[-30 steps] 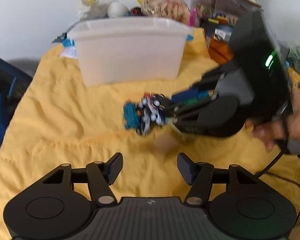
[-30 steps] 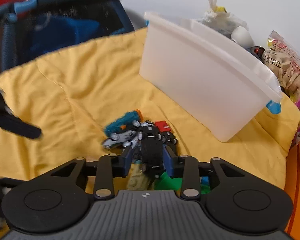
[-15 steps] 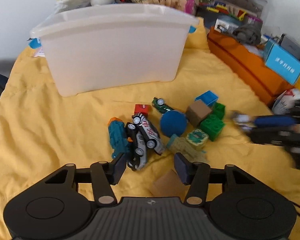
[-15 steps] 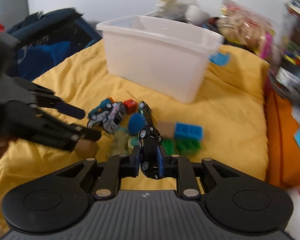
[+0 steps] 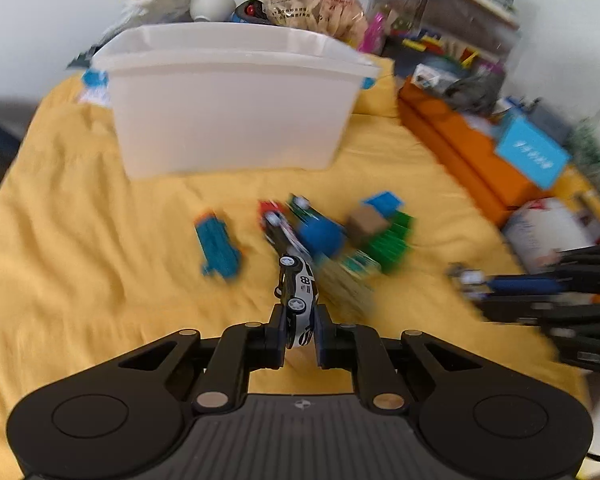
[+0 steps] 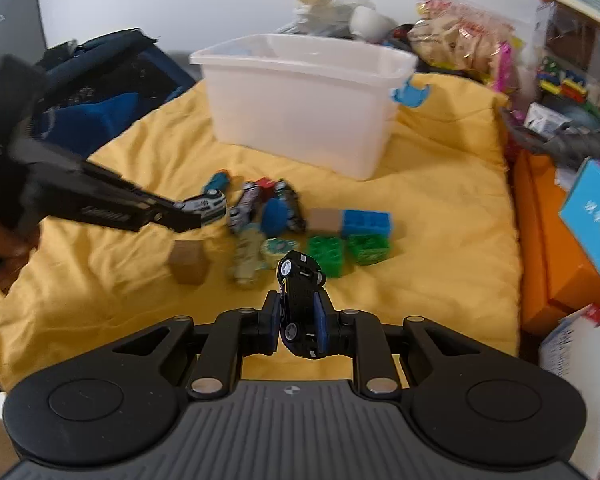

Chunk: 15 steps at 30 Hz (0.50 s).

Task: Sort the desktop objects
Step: 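Grasp the white-green car with the left tool while the right tool grasps a black car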

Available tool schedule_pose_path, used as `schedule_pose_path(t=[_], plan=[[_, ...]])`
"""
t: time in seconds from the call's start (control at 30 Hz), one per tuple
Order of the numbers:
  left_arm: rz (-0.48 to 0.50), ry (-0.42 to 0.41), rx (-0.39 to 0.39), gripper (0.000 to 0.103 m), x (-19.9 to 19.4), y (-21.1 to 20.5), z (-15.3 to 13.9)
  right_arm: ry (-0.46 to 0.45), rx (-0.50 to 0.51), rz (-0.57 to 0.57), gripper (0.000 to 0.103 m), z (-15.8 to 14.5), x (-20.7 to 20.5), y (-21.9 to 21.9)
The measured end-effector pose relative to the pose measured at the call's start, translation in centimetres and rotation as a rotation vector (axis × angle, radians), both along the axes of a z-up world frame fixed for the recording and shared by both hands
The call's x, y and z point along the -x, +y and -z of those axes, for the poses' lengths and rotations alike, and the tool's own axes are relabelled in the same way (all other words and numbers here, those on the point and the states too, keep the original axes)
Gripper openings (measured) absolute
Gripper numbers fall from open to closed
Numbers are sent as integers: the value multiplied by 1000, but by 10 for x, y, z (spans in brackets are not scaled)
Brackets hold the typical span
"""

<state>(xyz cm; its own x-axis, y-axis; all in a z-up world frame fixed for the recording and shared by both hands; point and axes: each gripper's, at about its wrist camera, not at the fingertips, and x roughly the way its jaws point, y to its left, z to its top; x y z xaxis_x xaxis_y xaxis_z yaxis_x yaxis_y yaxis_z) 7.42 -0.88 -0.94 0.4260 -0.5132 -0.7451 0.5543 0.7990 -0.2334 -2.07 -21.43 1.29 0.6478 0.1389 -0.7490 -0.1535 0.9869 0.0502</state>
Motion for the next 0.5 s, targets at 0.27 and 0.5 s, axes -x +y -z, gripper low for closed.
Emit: schedule_pose_path(t=[0.27, 0.5], plan=[[-38, 166, 84, 16, 67, 22, 26, 122, -96, -104, 20, 28, 2, 21], [-152, 156, 67, 36, 73, 36, 32, 228, -256, -123, 20, 46, -2, 27]])
